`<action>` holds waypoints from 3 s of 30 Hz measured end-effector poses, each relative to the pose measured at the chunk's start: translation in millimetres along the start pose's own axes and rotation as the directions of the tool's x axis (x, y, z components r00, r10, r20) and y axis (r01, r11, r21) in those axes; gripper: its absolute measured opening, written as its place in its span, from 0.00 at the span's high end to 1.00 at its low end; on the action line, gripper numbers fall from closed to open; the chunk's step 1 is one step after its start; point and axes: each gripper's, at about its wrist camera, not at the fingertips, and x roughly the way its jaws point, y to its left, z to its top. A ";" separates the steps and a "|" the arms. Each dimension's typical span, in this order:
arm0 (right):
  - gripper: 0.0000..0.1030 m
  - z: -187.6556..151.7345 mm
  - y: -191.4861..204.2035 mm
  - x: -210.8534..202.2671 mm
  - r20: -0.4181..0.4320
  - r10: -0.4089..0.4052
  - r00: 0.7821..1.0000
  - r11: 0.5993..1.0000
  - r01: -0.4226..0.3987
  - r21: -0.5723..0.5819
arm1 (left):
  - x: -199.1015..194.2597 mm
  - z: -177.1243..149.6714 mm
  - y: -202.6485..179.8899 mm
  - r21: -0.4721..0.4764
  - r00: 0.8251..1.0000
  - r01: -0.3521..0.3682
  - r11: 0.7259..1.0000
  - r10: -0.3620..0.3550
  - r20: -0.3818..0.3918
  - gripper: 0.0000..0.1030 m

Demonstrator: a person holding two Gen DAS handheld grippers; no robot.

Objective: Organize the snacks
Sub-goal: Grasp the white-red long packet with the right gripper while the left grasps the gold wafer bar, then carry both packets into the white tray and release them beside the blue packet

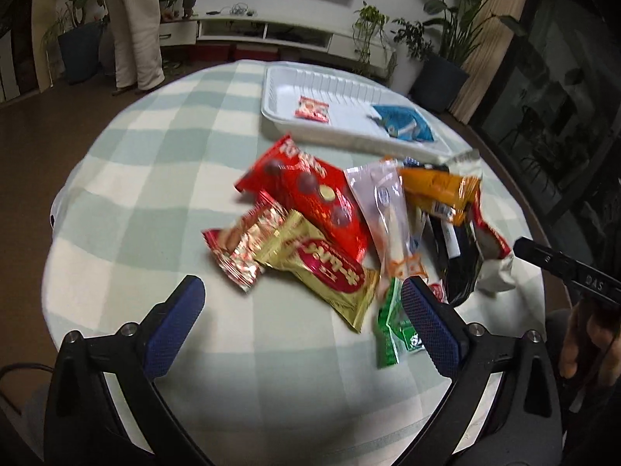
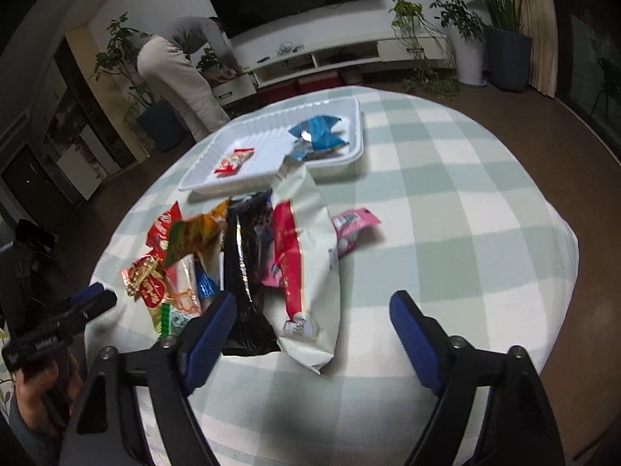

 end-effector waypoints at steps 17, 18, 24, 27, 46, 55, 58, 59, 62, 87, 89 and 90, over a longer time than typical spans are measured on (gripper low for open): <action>0.54 19.5 13.3 51.4 -0.101 -0.061 0.993 0.996 0.054 -0.074 | 29.8 10.9 -5.7 -0.003 0.995 -0.072 0.997 0.071 -0.067 0.09; 0.57 18.5 11.5 50.4 -0.104 -0.055 0.993 0.997 0.048 -0.066 | 31.2 11.6 -5.3 -0.003 0.995 -0.073 0.997 0.073 -0.071 0.09; 0.68 11.9 1.5 36.2 -0.096 0.001 0.995 1.000 -0.002 -0.007 | 38.1 15.4 -6.8 -0.006 0.993 -0.077 0.997 0.076 -0.089 0.09; 0.74 7.3 1.6 30.0 -0.094 0.026 0.995 1.000 -0.026 0.005 | 40.1 18.1 -6.0 -0.020 0.992 -0.081 0.997 0.079 -0.094 0.09; 0.84 -7.1 4.2 18.2 -0.081 0.053 0.995 0.999 -0.053 0.000 | 77.6 43.4 -10.3 0.020 0.980 -0.141 0.990 0.142 -0.136 0.29; 0.80 -7.9 4.6 19.0 -0.087 0.038 0.995 0.999 -0.038 0.001 | 71.3 47.2 7.0 0.018 0.988 -0.104 0.994 0.106 -0.115 0.76; 0.77 -8.1 3.5 19.6 -0.092 0.039 0.995 0.999 -0.038 0.011 | 67.5 43.5 11.9 0.011 0.991 -0.071 0.997 0.072 -0.111 0.77; 0.74 -8.0 3.9 20.2 -0.094 0.039 0.995 0.999 -0.038 0.012 | 67.0 43.4 13.6 0.008 0.992 -0.062 0.998 0.063 -0.110 0.78; 0.59 -8.5 4.2 21.6 -0.100 0.040 0.994 0.999 -0.038 0.017 | 66.0 44.8 16.8 0.001 0.993 -0.045 0.999 0.045 -0.111 0.78; 0.79 -8.2 -10.8 22.6 -0.093 0.130 0.987 0.986 -0.119 0.119 | 39.6 14.4 26.0 -0.021 0.990 0.088 0.996 -0.090 -0.111 0.83; 0.79 -7.5 -11.3 15.0 -0.079 0.139 0.987 0.984 -0.129 0.123 | 36.7 12.8 26.1 -0.024 0.989 0.102 0.994 -0.104 -0.108 0.83; 0.79 -7.2 -12.0 11.6 -0.071 0.143 0.987 0.983 -0.133 0.125 | 35.0 12.1 26.3 -0.026 0.988 0.108 0.994 -0.110 -0.106 0.83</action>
